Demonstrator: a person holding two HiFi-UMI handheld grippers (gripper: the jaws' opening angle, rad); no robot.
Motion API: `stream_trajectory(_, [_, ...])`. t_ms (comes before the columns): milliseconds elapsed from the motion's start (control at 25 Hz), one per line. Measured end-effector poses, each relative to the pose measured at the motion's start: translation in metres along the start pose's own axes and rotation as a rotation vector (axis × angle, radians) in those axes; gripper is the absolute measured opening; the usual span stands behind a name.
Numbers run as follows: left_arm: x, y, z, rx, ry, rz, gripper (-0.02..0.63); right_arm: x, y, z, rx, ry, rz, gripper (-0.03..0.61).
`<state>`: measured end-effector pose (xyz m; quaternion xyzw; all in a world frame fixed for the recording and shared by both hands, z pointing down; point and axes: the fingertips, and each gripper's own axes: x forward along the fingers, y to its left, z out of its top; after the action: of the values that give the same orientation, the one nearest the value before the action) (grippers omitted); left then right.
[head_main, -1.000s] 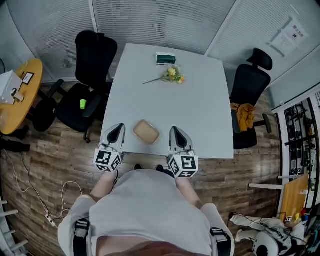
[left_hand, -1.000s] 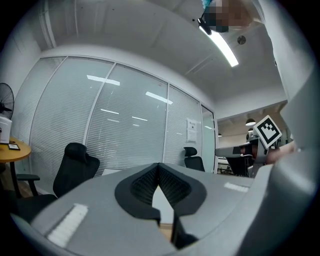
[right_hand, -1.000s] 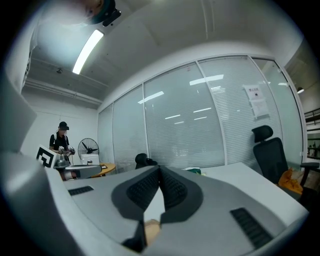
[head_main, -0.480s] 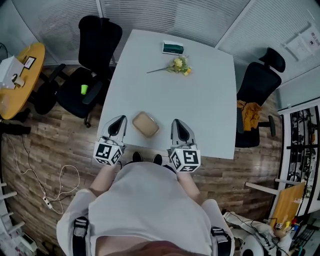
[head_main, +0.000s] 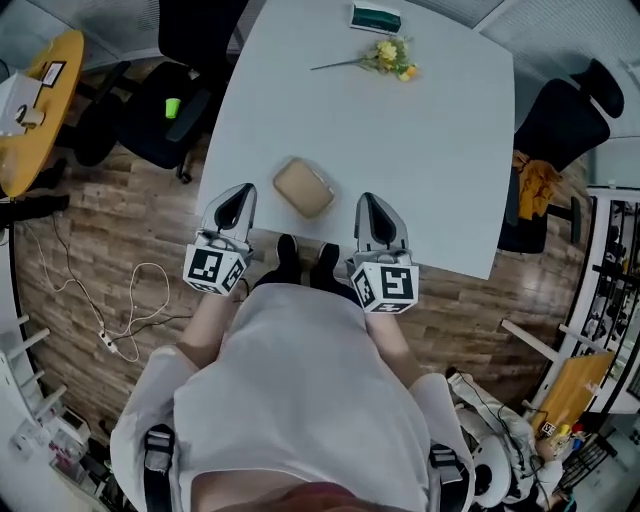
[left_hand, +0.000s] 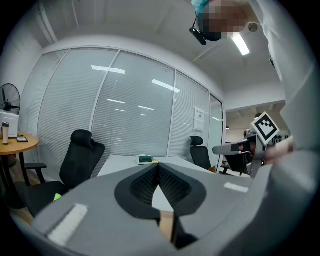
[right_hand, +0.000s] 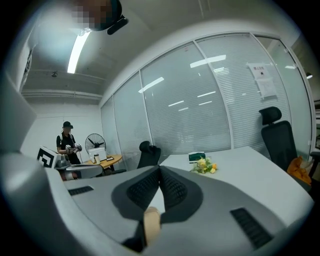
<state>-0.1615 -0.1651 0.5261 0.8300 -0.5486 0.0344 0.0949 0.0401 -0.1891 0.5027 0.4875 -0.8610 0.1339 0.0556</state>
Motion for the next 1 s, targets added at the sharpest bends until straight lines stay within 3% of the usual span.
stream_trajectory(360, [-0.003,-0.01,-0.041,-0.032,0.088,-0.005,0.011,0.0,0.004,-0.045,0.027,0.086,0.013,0.008])
stream_trajectory(720, [-0.006,-0.016,-0.047,-0.039,0.101,-0.003,0.011,0.004,0.002,-0.06,0.007,0.139,0.01,0.009])
stream_trajectory(760, [-0.006,-0.016,-0.047,-0.039,0.101,-0.004,0.011,0.005,0.003,-0.062,0.008,0.149,0.013,0.033])
stream_trajectory(800, [-0.007,-0.017,-0.047,-0.038,0.101,-0.004,0.011,0.006,0.003,-0.064,0.009,0.16,0.014,0.116])
stream_trajectory(840, [-0.007,-0.017,-0.047,-0.037,0.1,-0.004,0.011,0.007,0.004,-0.067,0.009,0.171,0.014,0.154])
stream_trajectory(1000, [-0.007,-0.014,-0.046,-0.038,0.099,-0.001,0.011,0.017,0.005,-0.083,-0.007,0.218,0.008,0.153])
